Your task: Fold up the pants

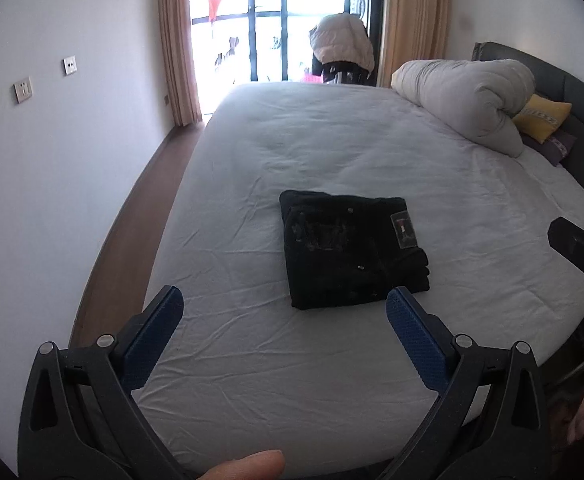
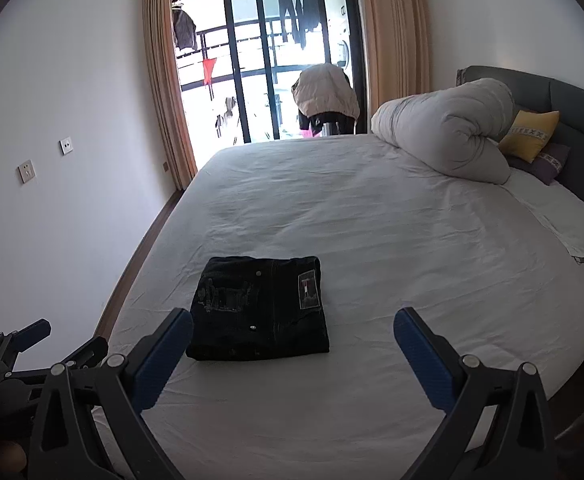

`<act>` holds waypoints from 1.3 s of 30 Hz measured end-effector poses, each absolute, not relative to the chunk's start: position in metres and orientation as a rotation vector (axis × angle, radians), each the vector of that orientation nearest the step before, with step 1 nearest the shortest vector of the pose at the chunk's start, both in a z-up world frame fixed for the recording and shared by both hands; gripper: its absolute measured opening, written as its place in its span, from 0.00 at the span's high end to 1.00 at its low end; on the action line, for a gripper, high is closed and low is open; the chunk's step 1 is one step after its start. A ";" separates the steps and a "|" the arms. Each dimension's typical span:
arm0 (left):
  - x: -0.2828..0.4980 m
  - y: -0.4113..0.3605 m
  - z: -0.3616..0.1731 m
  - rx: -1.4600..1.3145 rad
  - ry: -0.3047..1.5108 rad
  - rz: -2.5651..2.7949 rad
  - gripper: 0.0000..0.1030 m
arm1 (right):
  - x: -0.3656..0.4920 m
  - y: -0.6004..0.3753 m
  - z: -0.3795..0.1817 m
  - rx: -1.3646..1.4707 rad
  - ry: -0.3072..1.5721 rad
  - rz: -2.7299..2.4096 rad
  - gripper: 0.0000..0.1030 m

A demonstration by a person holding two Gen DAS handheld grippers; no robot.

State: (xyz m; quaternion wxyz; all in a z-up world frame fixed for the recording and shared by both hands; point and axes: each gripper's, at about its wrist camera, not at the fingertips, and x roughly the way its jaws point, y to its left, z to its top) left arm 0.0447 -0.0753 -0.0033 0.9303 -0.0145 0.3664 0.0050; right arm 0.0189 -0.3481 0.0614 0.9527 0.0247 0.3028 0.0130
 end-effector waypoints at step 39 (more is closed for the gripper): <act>0.064 -0.071 -0.021 -0.046 0.794 0.013 0.00 | 0.034 -0.342 0.042 0.023 0.690 0.036 0.00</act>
